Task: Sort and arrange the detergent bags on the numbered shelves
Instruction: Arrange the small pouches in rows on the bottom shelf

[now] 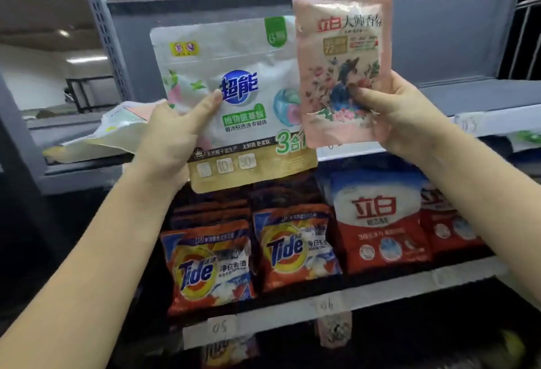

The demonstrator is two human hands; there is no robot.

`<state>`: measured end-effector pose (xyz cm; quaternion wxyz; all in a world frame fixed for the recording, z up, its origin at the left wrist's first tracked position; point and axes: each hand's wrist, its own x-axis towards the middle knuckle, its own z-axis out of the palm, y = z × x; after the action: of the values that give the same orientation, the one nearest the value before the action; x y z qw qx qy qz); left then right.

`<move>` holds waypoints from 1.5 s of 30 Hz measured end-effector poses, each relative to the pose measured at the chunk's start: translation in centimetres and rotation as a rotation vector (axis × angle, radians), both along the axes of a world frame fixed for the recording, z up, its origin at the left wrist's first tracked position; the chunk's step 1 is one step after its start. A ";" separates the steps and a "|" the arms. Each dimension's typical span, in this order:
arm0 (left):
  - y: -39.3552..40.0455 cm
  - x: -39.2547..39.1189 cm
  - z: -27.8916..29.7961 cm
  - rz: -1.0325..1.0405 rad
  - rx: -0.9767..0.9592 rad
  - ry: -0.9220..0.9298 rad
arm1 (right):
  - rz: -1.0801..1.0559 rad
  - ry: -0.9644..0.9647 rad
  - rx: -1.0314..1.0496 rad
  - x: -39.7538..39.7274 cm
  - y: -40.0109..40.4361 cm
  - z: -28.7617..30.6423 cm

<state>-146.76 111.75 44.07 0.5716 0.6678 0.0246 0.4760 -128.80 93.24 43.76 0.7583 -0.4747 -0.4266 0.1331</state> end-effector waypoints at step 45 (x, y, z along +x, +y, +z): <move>4.8 12.6 -66.2 0.328 -0.569 0.516 | -0.197 0.451 -0.294 11.7 2.8 -68.9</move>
<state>-134.18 116.57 -22.13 0.6250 0.5681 0.4035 0.3519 -117.11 95.99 -25.11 0.7663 -0.5771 -0.1749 0.2217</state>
